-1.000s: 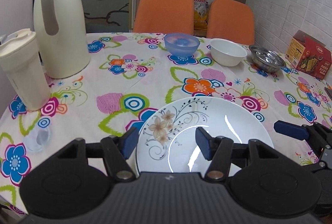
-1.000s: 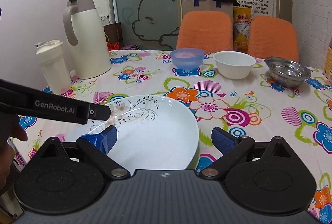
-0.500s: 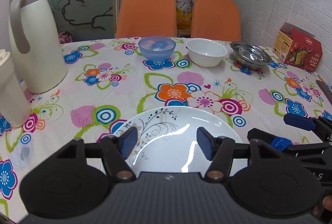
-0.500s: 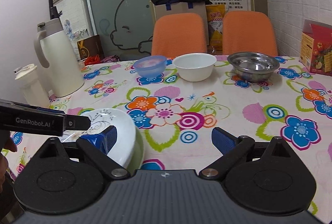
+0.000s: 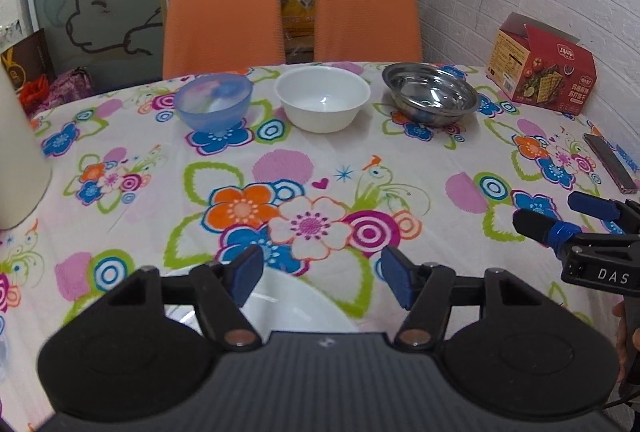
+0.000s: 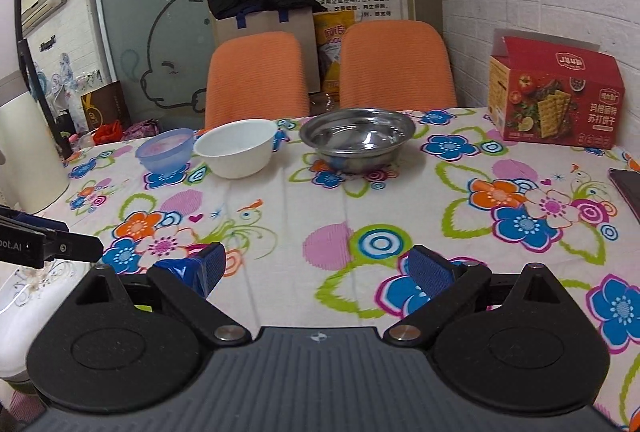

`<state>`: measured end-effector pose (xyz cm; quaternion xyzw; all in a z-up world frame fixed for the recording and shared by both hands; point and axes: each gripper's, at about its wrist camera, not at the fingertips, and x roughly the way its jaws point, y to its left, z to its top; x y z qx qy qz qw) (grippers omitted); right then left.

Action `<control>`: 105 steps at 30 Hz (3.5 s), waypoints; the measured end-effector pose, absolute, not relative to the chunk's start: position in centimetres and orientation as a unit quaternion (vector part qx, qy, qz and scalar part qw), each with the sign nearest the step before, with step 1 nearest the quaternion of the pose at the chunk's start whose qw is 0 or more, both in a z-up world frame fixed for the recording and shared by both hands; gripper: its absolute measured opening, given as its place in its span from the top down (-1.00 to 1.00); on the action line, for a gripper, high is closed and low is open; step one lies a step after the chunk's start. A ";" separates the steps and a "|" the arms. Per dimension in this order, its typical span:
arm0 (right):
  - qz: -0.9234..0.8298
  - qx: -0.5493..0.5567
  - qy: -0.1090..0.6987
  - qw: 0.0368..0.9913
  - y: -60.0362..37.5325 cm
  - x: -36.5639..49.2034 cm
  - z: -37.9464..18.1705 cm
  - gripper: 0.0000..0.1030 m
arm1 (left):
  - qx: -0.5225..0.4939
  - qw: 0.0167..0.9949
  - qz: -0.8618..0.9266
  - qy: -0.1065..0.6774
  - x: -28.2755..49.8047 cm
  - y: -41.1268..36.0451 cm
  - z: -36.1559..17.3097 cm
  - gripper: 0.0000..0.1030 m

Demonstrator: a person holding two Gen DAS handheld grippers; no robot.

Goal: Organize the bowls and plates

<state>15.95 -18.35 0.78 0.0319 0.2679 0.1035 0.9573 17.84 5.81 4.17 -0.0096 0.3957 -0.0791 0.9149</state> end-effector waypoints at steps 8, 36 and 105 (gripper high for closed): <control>0.074 0.031 0.268 0.960 -22.1 20.9 1.2 -0.66 | -0.061 0.884 -0.143 0.441 27.3 0.0 4.5 -0.26; 0.109 -0.050 0.460 0.880 -22.2 40.7 -0.8 -0.66 | 0.060 0.863 -0.090 0.494 44.9 -9.1 1.3 -0.32; 0.140 -0.002 0.380 0.914 -14.4 15.3 -1.9 -0.69 | 0.035 0.855 -0.171 0.488 20.7 -3.1 -0.6 0.24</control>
